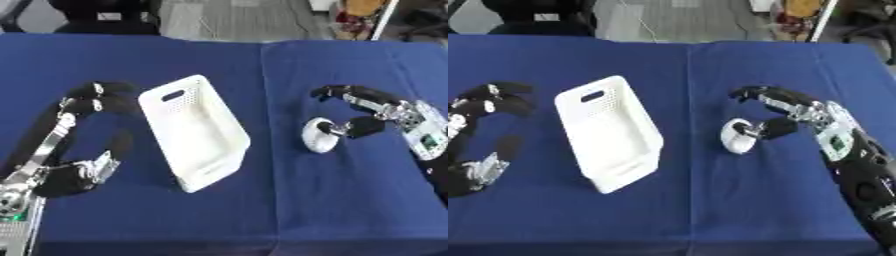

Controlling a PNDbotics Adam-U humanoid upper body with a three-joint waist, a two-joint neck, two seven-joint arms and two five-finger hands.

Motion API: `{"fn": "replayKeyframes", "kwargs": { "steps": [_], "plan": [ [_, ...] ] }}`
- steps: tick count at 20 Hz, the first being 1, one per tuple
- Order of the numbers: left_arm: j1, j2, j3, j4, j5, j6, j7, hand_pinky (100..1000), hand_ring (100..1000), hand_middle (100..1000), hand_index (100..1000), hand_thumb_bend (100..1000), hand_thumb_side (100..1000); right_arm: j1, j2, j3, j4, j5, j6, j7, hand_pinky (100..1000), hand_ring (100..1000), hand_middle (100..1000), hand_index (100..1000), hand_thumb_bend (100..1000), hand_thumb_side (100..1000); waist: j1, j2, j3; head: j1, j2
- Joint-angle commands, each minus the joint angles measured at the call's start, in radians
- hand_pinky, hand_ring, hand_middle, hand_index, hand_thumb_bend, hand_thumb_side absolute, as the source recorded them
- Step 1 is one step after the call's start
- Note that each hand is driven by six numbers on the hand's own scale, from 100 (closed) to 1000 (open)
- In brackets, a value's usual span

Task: Pick up objects on the table and place them in the box.

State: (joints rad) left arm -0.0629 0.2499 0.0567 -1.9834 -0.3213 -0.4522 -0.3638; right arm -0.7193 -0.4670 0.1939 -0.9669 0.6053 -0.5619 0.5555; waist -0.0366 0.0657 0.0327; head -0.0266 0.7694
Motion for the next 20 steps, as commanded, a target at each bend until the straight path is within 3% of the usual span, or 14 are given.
{"fn": "replayKeyframes", "kwargs": {
  "steps": [1, 20],
  "plan": [
    [-0.006, 0.016, 0.0, -0.017, 0.005, -0.002, -0.002, 635, 663, 821, 721, 241, 693, -0.024, -0.035, 0.003, -0.004, 0.013, -0.345, 0.335, 988, 873, 918, 1000, 346, 665, 0.0, -0.014, 0.001, -0.002, 0.001],
    [-0.007, 0.017, 0.001, -0.017, 0.005, -0.002, -0.004, 636, 663, 821, 719, 241, 693, 0.002, -0.059, 0.039, 0.018, 0.092, -0.345, 0.275, 997, 878, 919, 999, 368, 670, -0.002, -0.015, 0.003, -0.001, 0.001]
  ]
}}
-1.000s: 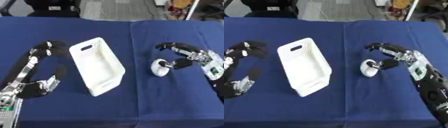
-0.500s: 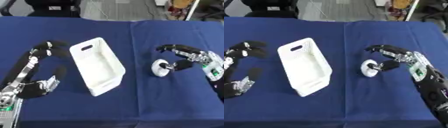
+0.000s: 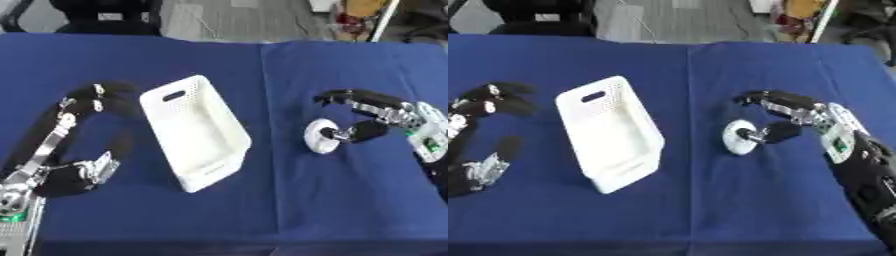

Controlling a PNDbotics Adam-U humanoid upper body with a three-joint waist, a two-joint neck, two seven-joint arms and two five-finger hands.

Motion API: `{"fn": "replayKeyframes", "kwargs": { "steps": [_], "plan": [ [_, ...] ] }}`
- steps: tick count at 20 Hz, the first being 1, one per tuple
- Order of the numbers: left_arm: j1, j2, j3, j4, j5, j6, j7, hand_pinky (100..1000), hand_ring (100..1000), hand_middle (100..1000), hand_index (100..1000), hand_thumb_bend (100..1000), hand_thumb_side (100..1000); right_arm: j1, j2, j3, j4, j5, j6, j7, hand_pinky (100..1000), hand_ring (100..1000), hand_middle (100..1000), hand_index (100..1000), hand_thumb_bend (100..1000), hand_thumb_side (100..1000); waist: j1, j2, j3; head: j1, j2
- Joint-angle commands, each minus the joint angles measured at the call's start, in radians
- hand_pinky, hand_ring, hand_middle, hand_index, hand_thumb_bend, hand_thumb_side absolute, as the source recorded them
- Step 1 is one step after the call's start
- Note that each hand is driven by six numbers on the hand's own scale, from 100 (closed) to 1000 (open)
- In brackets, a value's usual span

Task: Pick up objects on the table and place them in the box.

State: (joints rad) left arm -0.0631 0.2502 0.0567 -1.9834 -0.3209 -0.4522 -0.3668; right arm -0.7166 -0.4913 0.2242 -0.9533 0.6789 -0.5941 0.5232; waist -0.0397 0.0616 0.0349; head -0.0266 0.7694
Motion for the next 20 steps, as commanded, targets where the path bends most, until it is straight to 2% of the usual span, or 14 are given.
{"fn": "replayKeyframes", "kwargs": {
  "steps": [1, 2, 6, 11, 12, 14, 17, 18, 20],
  "plan": [
    [-0.006, 0.017, 0.001, -0.017, 0.005, -0.002, -0.002, 636, 663, 821, 719, 240, 693, 0.001, -0.036, 0.011, 0.005, 0.022, -0.313, 0.304, 997, 878, 920, 999, 333, 683, 0.001, -0.011, 0.0, 0.0, 0.001],
    [-0.006, 0.017, 0.001, -0.017, 0.005, -0.002, -0.002, 637, 663, 821, 719, 240, 693, 0.003, -0.037, 0.015, 0.004, 0.025, -0.313, 0.301, 993, 876, 919, 999, 360, 675, 0.001, -0.011, 0.0, 0.0, 0.001],
    [-0.007, 0.018, 0.001, -0.017, 0.004, -0.002, -0.002, 637, 663, 822, 719, 240, 692, 0.014, -0.049, 0.042, -0.013, 0.015, -0.313, 0.299, 959, 867, 914, 996, 360, 675, 0.0, -0.011, 0.0, 0.003, 0.001],
    [-0.006, 0.02, 0.001, -0.017, 0.002, -0.002, -0.003, 637, 663, 822, 718, 239, 694, 0.04, -0.092, 0.082, -0.071, -0.05, -0.313, 0.325, 907, 854, 909, 990, 365, 669, -0.003, -0.011, -0.003, 0.007, 0.001],
    [-0.006, 0.02, 0.001, -0.017, 0.002, -0.002, -0.003, 637, 663, 822, 718, 240, 694, 0.044, -0.098, 0.084, -0.08, -0.065, -0.313, 0.333, 806, 834, 900, 983, 370, 655, -0.004, -0.012, -0.003, 0.008, 0.001],
    [-0.005, 0.021, 0.002, -0.017, 0.002, -0.002, -0.003, 637, 663, 822, 719, 239, 693, 0.056, -0.113, 0.085, -0.101, -0.097, -0.313, 0.348, 726, 810, 890, 975, 373, 644, -0.004, -0.012, -0.005, 0.009, 0.001],
    [-0.005, 0.021, 0.002, -0.017, 0.002, -0.001, -0.003, 637, 663, 822, 718, 239, 694, 0.068, -0.131, 0.08, -0.127, -0.141, -0.313, 0.37, 654, 766, 870, 958, 375, 624, -0.004, -0.013, -0.007, 0.01, 0.001],
    [-0.004, 0.021, 0.002, -0.017, 0.002, -0.001, -0.003, 637, 663, 822, 718, 239, 694, 0.071, -0.135, 0.076, -0.133, -0.152, -0.313, 0.376, 608, 731, 847, 938, 371, 608, -0.004, -0.014, -0.008, 0.011, 0.001],
    [-0.004, 0.021, 0.002, -0.017, 0.002, -0.001, -0.004, 637, 663, 822, 718, 238, 694, 0.076, -0.141, 0.07, -0.141, -0.172, -0.313, 0.381, 470, 607, 762, 883, 322, 521, -0.004, -0.014, -0.008, 0.011, 0.001]
  ]
}}
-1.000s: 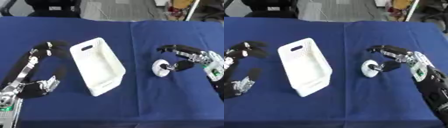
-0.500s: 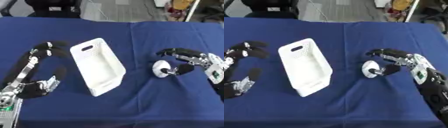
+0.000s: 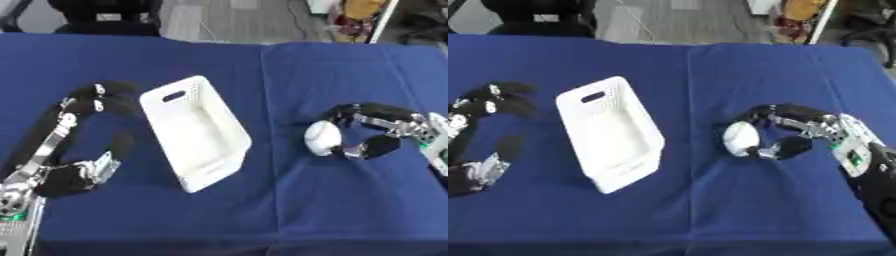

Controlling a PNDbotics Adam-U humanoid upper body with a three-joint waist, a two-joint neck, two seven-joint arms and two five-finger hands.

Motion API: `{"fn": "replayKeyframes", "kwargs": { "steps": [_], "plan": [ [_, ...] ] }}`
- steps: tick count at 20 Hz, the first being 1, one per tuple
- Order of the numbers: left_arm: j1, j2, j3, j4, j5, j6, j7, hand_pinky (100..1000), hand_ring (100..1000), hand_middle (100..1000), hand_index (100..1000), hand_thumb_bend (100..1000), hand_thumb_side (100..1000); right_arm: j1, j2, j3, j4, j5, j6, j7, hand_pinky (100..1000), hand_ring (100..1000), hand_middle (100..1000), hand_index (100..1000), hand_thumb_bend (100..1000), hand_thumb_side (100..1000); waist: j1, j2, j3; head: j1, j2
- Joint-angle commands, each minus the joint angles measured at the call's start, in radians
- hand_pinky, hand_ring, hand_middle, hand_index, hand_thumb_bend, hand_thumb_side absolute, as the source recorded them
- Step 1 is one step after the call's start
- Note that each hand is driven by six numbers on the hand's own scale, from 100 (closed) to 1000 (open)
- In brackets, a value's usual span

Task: Pick up objects on the table and place them in the box.

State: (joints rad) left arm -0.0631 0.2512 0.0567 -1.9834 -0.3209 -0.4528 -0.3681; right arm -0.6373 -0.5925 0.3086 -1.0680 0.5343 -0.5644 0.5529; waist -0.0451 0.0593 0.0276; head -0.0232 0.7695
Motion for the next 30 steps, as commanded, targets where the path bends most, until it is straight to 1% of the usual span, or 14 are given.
{"fn": "replayKeyframes", "kwargs": {
  "steps": [1, 2, 3, 4, 5, 7, 16, 18, 21, 22, 23, 27, 30],
  "plan": [
    [-0.004, 0.02, 0.002, -0.017, 0.002, 0.0, -0.002, 637, 663, 822, 718, 238, 694, -0.002, -0.042, -0.018, -0.029, -0.038, -0.343, 0.35, 340, 509, 647, 801, 272, 424, 0.002, -0.012, -0.002, 0.008, 0.001],
    [-0.004, 0.02, 0.002, -0.017, 0.002, 0.0, -0.002, 637, 663, 822, 718, 238, 695, 0.0, -0.044, -0.022, -0.033, -0.048, -0.343, 0.346, 230, 446, 570, 741, 253, 351, 0.002, -0.012, -0.002, 0.008, 0.001],
    [-0.004, 0.02, 0.002, -0.017, 0.002, 0.0, -0.003, 637, 663, 822, 718, 237, 695, 0.001, -0.045, -0.026, -0.038, -0.057, -0.343, 0.339, 168, 406, 528, 706, 275, 316, 0.002, -0.012, -0.002, 0.008, 0.001],
    [-0.004, 0.02, 0.002, -0.017, 0.002, 0.0, -0.003, 637, 663, 822, 718, 237, 696, 0.003, -0.047, -0.028, -0.042, -0.062, -0.343, 0.334, 160, 400, 525, 699, 320, 314, 0.002, -0.012, -0.002, 0.008, 0.001],
    [-0.004, 0.02, 0.002, -0.017, 0.002, 0.0, -0.003, 637, 663, 822, 718, 237, 696, 0.005, -0.048, -0.028, -0.045, -0.063, -0.343, 0.332, 167, 404, 530, 704, 344, 330, 0.001, -0.011, -0.002, 0.008, 0.001],
    [-0.004, 0.02, 0.003, -0.017, 0.001, 0.0, -0.003, 637, 663, 823, 718, 237, 696, 0.008, -0.048, -0.028, -0.049, -0.058, -0.343, 0.334, 206, 446, 560, 726, 395, 399, 0.001, -0.011, -0.002, 0.009, 0.001],
    [-0.004, 0.02, 0.003, -0.017, 0.001, 0.0, -0.004, 638, 663, 823, 717, 238, 695, 0.007, -0.045, -0.025, -0.042, -0.033, -0.343, 0.342, 267, 502, 610, 768, 399, 477, 0.001, -0.011, -0.001, 0.01, 0.001],
    [-0.004, 0.02, 0.003, -0.017, 0.001, 0.0, -0.004, 638, 662, 823, 717, 237, 696, 0.007, -0.045, -0.024, -0.042, -0.029, -0.343, 0.344, 303, 543, 661, 801, 418, 516, 0.001, -0.011, -0.001, 0.009, 0.001],
    [-0.004, 0.02, 0.003, -0.017, 0.001, 0.0, -0.005, 638, 662, 823, 717, 237, 696, 0.004, -0.042, -0.02, -0.042, -0.017, -0.343, 0.352, 395, 617, 735, 847, 455, 565, 0.001, -0.011, -0.001, 0.009, 0.001],
    [-0.004, 0.02, 0.003, -0.017, 0.001, 0.0, -0.005, 638, 662, 823, 717, 237, 696, 0.003, -0.041, -0.018, -0.042, -0.011, -0.343, 0.353, 386, 608, 725, 841, 449, 558, 0.001, -0.011, -0.001, 0.009, 0.001],
    [-0.004, 0.02, 0.003, -0.017, 0.001, 0.0, -0.005, 638, 663, 823, 717, 238, 696, 0.001, -0.039, -0.016, -0.042, -0.003, -0.343, 0.353, 440, 667, 771, 868, 481, 588, 0.001, -0.011, -0.001, 0.009, 0.001],
    [-0.004, 0.019, 0.003, -0.017, 0.001, 0.0, -0.005, 638, 662, 823, 716, 237, 696, -0.005, -0.029, -0.018, -0.042, 0.034, -0.343, 0.348, 482, 717, 801, 893, 506, 610, 0.001, -0.011, 0.0, 0.01, 0.001],
    [-0.005, 0.019, 0.003, -0.017, 0.001, 0.0, -0.006, 638, 663, 823, 716, 237, 697, -0.007, -0.022, -0.019, -0.041, 0.067, -0.343, 0.325, 486, 722, 806, 898, 507, 612, 0.002, -0.011, 0.0, 0.01, 0.001]
  ]
}}
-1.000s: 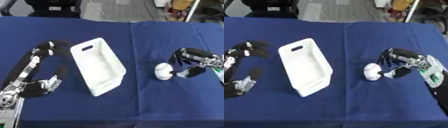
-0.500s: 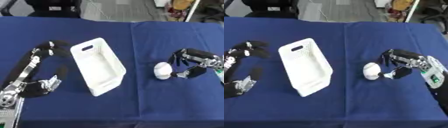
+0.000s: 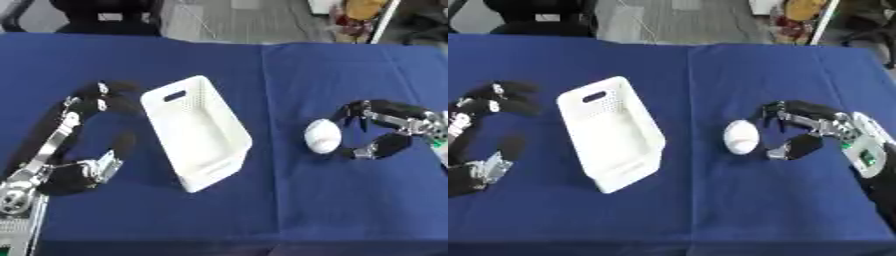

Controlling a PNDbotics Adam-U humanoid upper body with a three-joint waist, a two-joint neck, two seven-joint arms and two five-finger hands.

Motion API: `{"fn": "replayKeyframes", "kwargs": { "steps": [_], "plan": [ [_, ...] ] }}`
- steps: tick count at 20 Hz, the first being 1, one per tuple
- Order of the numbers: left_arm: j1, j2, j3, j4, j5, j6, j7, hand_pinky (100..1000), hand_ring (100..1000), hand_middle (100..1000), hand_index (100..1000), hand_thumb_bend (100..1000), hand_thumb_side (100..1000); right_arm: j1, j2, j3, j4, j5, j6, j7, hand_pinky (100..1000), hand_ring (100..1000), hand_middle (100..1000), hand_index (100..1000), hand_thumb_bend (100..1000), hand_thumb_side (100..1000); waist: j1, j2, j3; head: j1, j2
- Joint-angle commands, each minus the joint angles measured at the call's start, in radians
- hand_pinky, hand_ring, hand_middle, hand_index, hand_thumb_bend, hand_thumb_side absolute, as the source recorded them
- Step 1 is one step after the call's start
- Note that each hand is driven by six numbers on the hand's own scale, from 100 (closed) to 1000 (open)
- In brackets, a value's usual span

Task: Pick up objects on the table and place them in the box.

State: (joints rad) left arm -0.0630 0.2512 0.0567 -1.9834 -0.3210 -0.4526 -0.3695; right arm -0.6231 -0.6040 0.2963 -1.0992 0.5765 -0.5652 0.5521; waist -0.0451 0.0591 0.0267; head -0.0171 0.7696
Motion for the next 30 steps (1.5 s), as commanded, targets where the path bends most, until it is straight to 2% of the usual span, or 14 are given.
{"fn": "replayKeyframes", "kwargs": {
  "steps": [1, 8, 16, 23, 30],
  "plan": [
    [-0.005, 0.019, 0.003, -0.017, 0.001, -0.001, -0.004, 638, 662, 823, 716, 237, 696, -0.021, -0.009, -0.006, -0.009, 0.035, -0.342, 0.317, 488, 725, 808, 902, 506, 613, 0.002, -0.011, 0.001, 0.004, 0.0],
    [-0.004, 0.018, 0.002, -0.017, 0.001, -0.001, -0.005, 638, 662, 824, 716, 236, 698, -0.047, 0.026, -0.005, -0.011, 0.083, -0.342, 0.262, 427, 670, 789, 889, 493, 589, 0.003, -0.012, 0.002, 0.002, 0.0],
    [-0.004, 0.016, 0.0, -0.017, 0.004, 0.0, -0.008, 638, 662, 824, 715, 233, 700, -0.104, 0.097, -0.019, 0.021, 0.102, -0.342, 0.262, 389, 639, 775, 879, 474, 569, 0.006, -0.013, 0.007, -0.006, 0.0],
    [-0.006, 0.015, -0.002, -0.017, 0.005, -0.002, -0.01, 638, 662, 824, 715, 229, 701, -0.122, 0.131, -0.028, 0.045, 0.112, -0.342, 0.258, 317, 583, 752, 864, 433, 502, 0.007, -0.01, 0.011, -0.008, 0.0],
    [-0.007, 0.015, -0.002, -0.017, 0.008, 0.0, -0.01, 638, 662, 824, 714, 229, 700, -0.138, 0.137, -0.022, 0.093, 0.149, -0.342, 0.246, 325, 591, 766, 864, 443, 499, 0.006, -0.011, 0.014, -0.009, 0.0]
  ]
}}
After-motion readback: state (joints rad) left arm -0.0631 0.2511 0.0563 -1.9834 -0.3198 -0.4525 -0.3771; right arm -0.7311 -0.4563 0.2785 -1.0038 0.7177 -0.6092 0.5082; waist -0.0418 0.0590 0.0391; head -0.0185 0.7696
